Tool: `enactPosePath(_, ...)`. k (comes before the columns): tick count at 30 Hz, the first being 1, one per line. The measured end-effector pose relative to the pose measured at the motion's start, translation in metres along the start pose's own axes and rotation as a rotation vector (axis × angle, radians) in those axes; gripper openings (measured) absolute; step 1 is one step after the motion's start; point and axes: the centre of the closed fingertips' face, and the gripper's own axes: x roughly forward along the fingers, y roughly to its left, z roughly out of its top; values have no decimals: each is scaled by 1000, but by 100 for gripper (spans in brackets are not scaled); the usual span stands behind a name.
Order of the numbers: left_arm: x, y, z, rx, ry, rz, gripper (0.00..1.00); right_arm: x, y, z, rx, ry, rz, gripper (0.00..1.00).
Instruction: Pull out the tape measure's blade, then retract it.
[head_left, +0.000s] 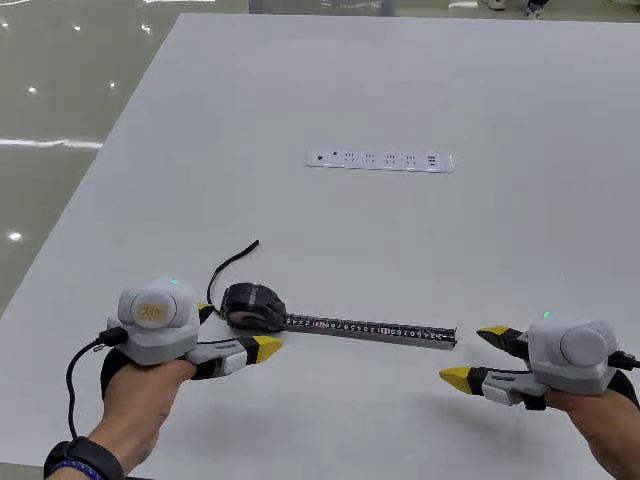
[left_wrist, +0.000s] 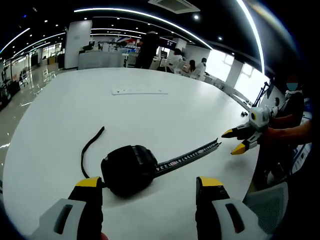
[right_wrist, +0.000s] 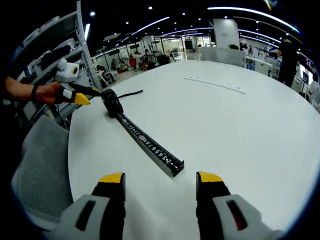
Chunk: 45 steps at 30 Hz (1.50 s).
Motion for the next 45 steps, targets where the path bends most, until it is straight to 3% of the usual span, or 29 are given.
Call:
enactPosePath(6, 10, 0, 4, -3, -1, -1, 73, 7, -4, -1, -17, 18, 16, 56)
enactPosePath(17, 23, 10, 6, -25, 12, 27, 73, 19, -11, -3, -62, 57, 53, 52)
enactPosePath(25, 29, 13, 8, -37, 24, 40, 72, 27, -14, -4, -132, 95, 87, 46)
enactPosePath(37, 32, 14, 13, -42, 45, 53, 71, 35, -18, -6, -337, 186, 150, 27)
enactPosePath(41, 32, 14, 13, -43, 46, 53, 71, 35, -18, -6, -347, 194, 154, 22)
enactPosePath(45, 33, 15, 14, -50, 54, 53, 71, 36, -11, -8, -489, 271, 214, 18)
